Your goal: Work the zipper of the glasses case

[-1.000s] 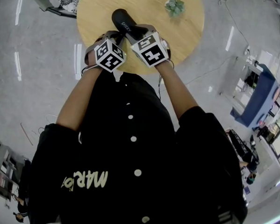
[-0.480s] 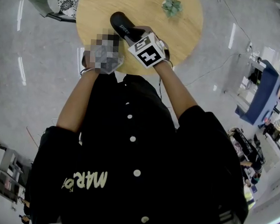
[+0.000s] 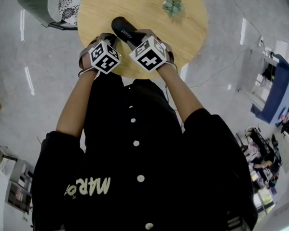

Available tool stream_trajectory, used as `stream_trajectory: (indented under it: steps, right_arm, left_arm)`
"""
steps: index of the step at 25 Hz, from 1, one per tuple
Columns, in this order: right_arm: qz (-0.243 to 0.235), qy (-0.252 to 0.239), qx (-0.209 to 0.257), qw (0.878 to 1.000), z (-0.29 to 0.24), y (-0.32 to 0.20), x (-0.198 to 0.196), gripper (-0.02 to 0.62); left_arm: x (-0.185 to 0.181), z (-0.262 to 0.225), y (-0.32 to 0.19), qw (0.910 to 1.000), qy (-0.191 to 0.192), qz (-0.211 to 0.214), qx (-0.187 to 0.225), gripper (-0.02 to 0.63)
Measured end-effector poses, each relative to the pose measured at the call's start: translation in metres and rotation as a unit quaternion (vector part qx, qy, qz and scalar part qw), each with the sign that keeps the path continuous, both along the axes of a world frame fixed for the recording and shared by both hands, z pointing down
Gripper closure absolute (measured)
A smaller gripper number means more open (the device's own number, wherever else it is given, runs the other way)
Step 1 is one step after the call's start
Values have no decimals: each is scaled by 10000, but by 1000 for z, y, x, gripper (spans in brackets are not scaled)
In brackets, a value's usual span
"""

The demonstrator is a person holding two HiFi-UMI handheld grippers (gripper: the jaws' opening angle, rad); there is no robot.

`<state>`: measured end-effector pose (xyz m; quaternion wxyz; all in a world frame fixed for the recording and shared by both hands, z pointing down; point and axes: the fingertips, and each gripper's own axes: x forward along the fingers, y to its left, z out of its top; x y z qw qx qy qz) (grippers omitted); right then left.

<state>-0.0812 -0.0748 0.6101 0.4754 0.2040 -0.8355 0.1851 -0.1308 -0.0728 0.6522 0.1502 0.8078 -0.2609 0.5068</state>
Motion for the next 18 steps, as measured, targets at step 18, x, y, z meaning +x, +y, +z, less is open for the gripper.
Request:
stream_trajectory:
  steps: [18]
  right_arm:
    - [56, 297, 103, 9995, 3, 3, -1, 454]
  left_arm:
    - [-29, 5, -40, 9793, -749, 1862, 253, 591]
